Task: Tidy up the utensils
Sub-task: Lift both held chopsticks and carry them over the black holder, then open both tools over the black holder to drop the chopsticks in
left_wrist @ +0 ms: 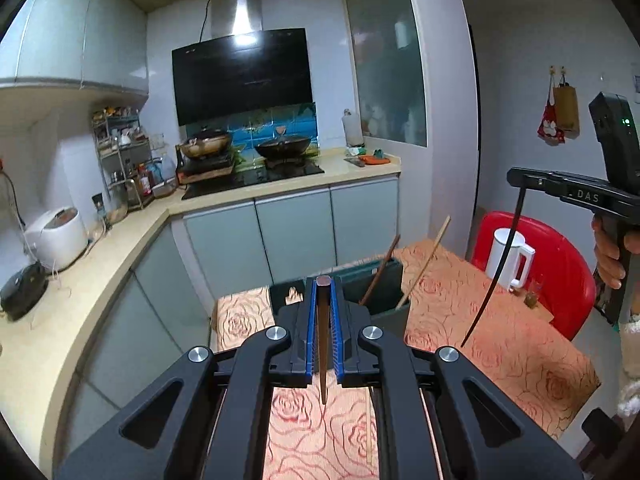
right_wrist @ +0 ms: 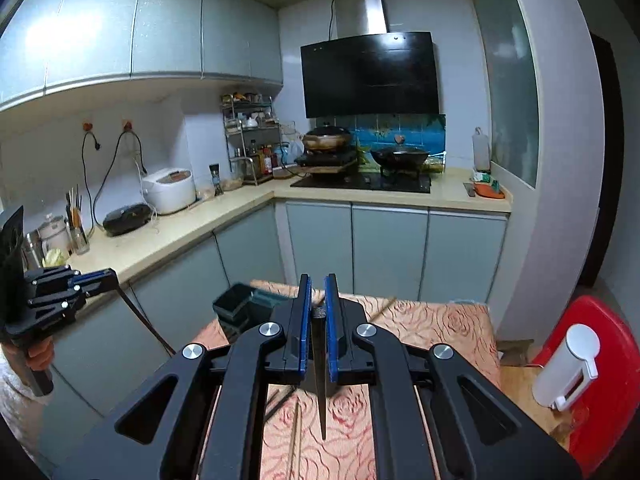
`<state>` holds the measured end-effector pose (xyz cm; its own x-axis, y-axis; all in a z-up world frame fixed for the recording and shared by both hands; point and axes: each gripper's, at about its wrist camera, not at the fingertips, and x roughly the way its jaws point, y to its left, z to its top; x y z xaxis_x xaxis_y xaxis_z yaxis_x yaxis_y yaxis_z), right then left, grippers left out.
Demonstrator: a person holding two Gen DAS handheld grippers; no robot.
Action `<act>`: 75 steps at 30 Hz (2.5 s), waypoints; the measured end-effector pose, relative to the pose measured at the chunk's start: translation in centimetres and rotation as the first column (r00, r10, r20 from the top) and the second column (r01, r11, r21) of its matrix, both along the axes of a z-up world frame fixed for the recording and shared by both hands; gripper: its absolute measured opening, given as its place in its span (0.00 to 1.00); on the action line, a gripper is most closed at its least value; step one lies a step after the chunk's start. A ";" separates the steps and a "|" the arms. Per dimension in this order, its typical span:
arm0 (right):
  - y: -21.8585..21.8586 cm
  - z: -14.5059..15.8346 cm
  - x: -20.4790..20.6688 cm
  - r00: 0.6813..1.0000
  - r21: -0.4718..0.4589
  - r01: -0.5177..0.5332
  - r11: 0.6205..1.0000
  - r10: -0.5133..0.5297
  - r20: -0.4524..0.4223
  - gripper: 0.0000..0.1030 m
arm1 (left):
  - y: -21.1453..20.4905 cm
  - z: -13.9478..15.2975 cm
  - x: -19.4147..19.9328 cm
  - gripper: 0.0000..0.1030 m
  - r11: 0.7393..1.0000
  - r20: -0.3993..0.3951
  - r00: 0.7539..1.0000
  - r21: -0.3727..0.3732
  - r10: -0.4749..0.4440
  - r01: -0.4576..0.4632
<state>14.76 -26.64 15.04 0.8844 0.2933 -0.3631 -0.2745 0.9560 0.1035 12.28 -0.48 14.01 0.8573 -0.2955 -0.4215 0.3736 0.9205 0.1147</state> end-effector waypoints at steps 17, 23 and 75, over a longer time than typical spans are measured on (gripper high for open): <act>1.8 3.5 8.9 0.998 0.068 0.045 0.997 -0.047 0.041 0.08 | -4.2 4.1 8.9 0.06 0.998 0.026 1.000 -0.053 0.015 -0.014; 2.6 1.8 11.4 0.998 0.087 0.049 0.995 -0.053 0.042 0.08 | -5.5 2.6 12.2 0.06 0.998 0.010 1.000 -0.056 0.029 -0.029; 1.2 -6.4 2.0 0.996 -0.017 0.090 0.996 -0.090 0.025 0.68 | 0.6 -7.1 5.0 0.89 0.981 -0.057 0.987 -0.115 0.150 -0.156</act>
<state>16.81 -25.44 8.68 0.9153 0.2054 -0.3464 -0.1893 0.9787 0.0801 17.27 0.16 6.88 0.8759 -0.2126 -0.4331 0.2298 0.9732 -0.0130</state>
